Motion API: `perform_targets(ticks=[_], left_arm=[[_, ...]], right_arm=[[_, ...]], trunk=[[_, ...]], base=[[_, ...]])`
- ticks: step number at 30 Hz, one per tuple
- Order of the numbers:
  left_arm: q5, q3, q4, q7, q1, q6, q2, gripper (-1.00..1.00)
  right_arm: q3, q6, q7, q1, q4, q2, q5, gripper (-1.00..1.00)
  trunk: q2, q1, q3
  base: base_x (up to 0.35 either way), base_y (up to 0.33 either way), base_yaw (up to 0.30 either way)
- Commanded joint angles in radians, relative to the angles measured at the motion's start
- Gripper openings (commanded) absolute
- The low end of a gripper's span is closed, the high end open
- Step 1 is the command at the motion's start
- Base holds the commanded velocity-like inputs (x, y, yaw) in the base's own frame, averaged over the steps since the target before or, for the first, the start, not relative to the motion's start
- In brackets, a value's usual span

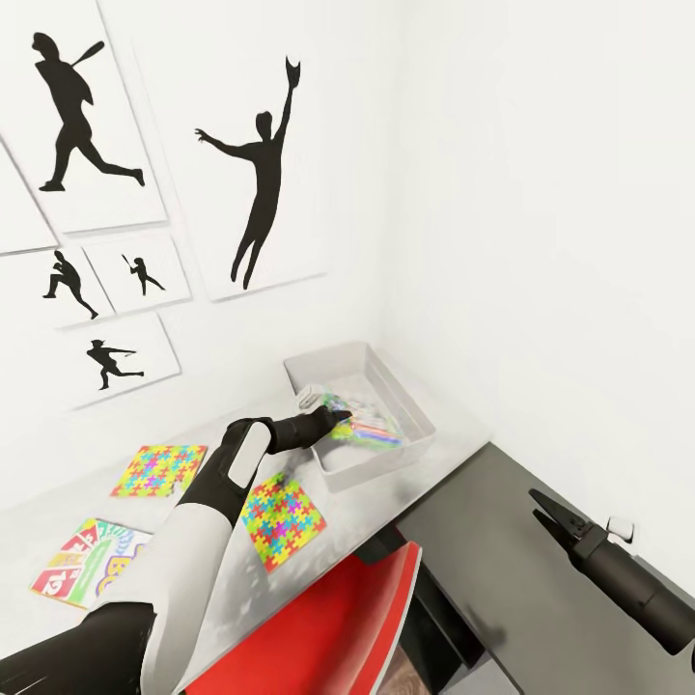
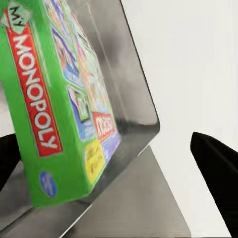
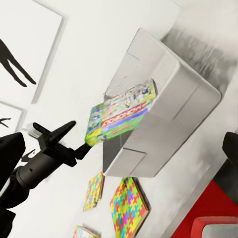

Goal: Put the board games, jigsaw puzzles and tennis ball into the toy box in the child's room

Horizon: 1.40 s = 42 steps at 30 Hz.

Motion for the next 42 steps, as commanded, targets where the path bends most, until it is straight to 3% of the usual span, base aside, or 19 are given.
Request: perform_targets(ticks=[1, 11, 16, 23, 27, 30, 31, 33, 34, 35, 36, 38, 39, 40, 41, 42], left_arm=[[0.000, 0.006, 0.000, -0.003, -0.001, 0.008, -0.001, 1.00], [-0.001, 0.006, -0.015, -0.005, -0.001, 0.015, -0.001, 1.00], [-0.001, 0.006, -0.068, -0.008, -0.001, 0.029, -0.001, 1.00], [0.000, 0.013, -0.152, -0.013, -0.001, 0.124, -0.001, 1.00], [0.000, 0.025, -0.243, -0.018, 0.000, 0.223, -0.001, 1.00], [0.007, 0.039, -0.308, -0.022, 0.002, 0.272, 0.048, 1.00], [0.023, 0.048, -0.335, -0.023, 0.004, 0.285, 0.083, 1.00], [0.055, 0.057, -0.356, -0.025, 0.007, 0.293, 0.124, 1.00], [0.104, 0.062, -0.369, -0.031, 0.010, 0.299, 0.171, 1.00], [0.133, 0.064, -0.374, -0.036, 0.013, 0.300, 0.197, 1.00], [0.195, 0.066, -0.381, -0.051, 0.023, 0.300, 0.254, 1.00], [0.260, 0.067, -0.386, -0.072, 0.045, 0.300, 0.316, 1.00], [0.322, 0.068, -0.391, -0.099, 0.074, 0.300, 0.379, 1.00], [0.351, 0.068, -0.394, -0.114, 0.091, 0.300, 0.410, 1.00], [0.397, 0.068, -0.396, -0.150, 0.126, 0.300, 0.469, 1.00], [0.416, 0.069, -0.397, -0.169, 0.146, 0.300, 0.497, 1.00]], right_arm=[[-0.001, 0.006, 0.002, -0.001, 0.000, 0.000, -0.001, 1.00], [-0.001, 0.006, 0.002, -0.001, 0.000, -0.001, 0.000, 1.00], [-0.001, 0.006, 0.002, -0.001, 0.001, -0.001, 0.001, 1.00], [-0.001, 0.006, 0.002, -0.001, 0.001, -0.001, 0.001, 1.00], [-0.001, 0.006, 0.002, -0.001, 0.001, -0.001, 0.000, 1.00], [-0.001, 0.006, 0.002, -0.001, 0.001, -0.001, 0.000, 1.00], [0.000, 0.006, 0.002, -0.001, 0.001, -0.001, 0.000, 1.00], [-0.001, 0.006, 0.002, -0.001, 0.001, 0.000, -0.001, 1.00], [-0.001, 0.006, 0.002, -0.001, 0.001, 0.000, -0.001, 1.00], [-0.001, 0.006, 0.003, -0.001, 0.001, 0.000, -0.001, 1.00], [0.000, 0.006, 0.003, -0.001, 0.001, 0.000, -0.001, 1.00], [0.000, 0.006, 0.003, -0.001, 0.001, 0.000, -0.001, 1.00], [0.000, 0.006, 0.003, -0.001, 0.001, 0.000, -0.001, 1.00], [0.000, 0.006, 0.003, -0.001, 0.001, 0.000, -0.001, 1.00], [0.000, 0.005, 0.003, -0.001, 0.001, 0.000, -0.001, 1.00], [0.000, 0.005, 0.003, -0.001, 0.001, 0.000, -0.001, 1.00]], trunk=[[-0.002, 0.001, -0.002], [-0.002, 0.001, -0.002], [-0.002, 0.001, -0.002], [-0.002, 0.001, -0.002], [-0.002, 0.001, -0.002], [-0.002, 0.001, 0.000], [-0.002, 0.001, 0.001], [-0.002, 0.001, 0.003], [-0.002, 0.001, 0.005], [-0.002, 0.001, 0.006], [-0.002, 0.001, 0.008], [-0.002, 0.001, 0.011], [-0.002, 0.001, 0.012], [-0.002, 0.001, 0.014], [-0.002, 0.001, 0.015], [-0.002, 0.001, 0.017]], base=[[0.000, 0.000, 0.000], [0.000, 0.000, 0.000], [0.000, 0.000, 0.000], [0.000, 0.000, 0.000], [0.000, 0.000, 0.000], [0.000, 0.000, -0.001], [0.000, 0.000, -0.024], [0.000, 0.000, -0.037], [0.000, 0.000, -0.051], [0.000, 0.000, -0.054], [0.000, 0.000, -0.060], [0.000, 0.000, -0.063], [0.000, 0.000, -0.066], [0.000, 0.000, -0.066], [0.000, 0.000, -0.068], [0.000, 0.000, -0.068]])
